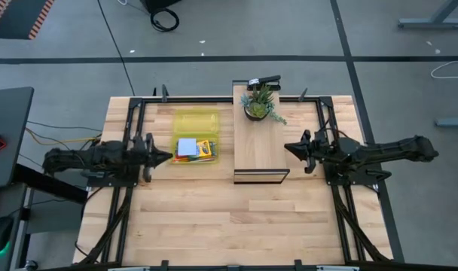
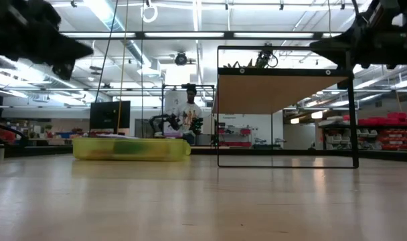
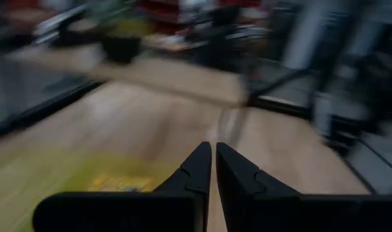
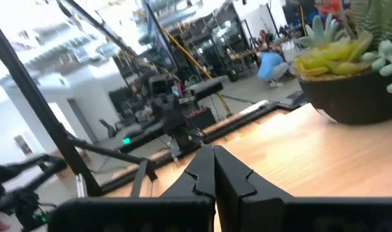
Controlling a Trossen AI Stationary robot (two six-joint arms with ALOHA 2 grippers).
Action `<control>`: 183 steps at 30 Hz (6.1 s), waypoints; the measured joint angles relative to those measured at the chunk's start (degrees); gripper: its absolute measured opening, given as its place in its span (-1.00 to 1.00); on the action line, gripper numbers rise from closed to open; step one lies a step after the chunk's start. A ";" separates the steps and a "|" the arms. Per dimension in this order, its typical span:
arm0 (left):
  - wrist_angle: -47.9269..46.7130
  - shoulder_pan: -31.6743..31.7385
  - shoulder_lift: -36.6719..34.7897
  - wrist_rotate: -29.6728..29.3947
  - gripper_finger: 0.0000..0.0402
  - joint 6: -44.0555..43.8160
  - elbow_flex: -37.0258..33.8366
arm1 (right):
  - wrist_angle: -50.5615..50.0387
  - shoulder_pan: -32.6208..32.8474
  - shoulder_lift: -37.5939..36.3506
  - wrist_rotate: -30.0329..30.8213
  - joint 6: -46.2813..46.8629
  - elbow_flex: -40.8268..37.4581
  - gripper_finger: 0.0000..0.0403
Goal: Pack school essentials
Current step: Return to Home Position
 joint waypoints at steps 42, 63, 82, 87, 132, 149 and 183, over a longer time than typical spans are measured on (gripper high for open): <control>13.07 -1.69 1.14 9.53 -0.82 5.36 -7.34 | -6.30 0.04 -0.04 -7.48 -11.03 -0.89 -0.97; 13.00 -1.70 1.14 9.42 -0.84 3.10 -7.37 | -27.63 0.59 -7.00 -9.31 -13.37 9.18 -0.97; 13.98 -1.71 1.11 9.40 -0.83 7.21 -7.37 | -36.63 0.70 -19.37 -9.69 -13.95 8.46 -0.98; 13.99 -1.71 1.11 9.42 -0.88 7.38 -7.37 | -34.03 0.70 -19.37 -8.20 -15.69 8.42 -0.98; 13.66 -1.69 1.11 11.36 -0.86 7.26 -7.37 | -16.39 0.65 -19.26 -0.88 -12.19 -1.07 -0.97; 13.63 -1.69 1.11 11.36 -0.84 7.26 -7.37 | -16.39 0.65 -19.25 -0.88 -12.21 -1.02 -0.97; 13.61 -1.70 1.11 11.37 -0.81 7.26 -7.38 | -16.40 0.63 -19.23 -0.87 -12.23 -1.02 -0.97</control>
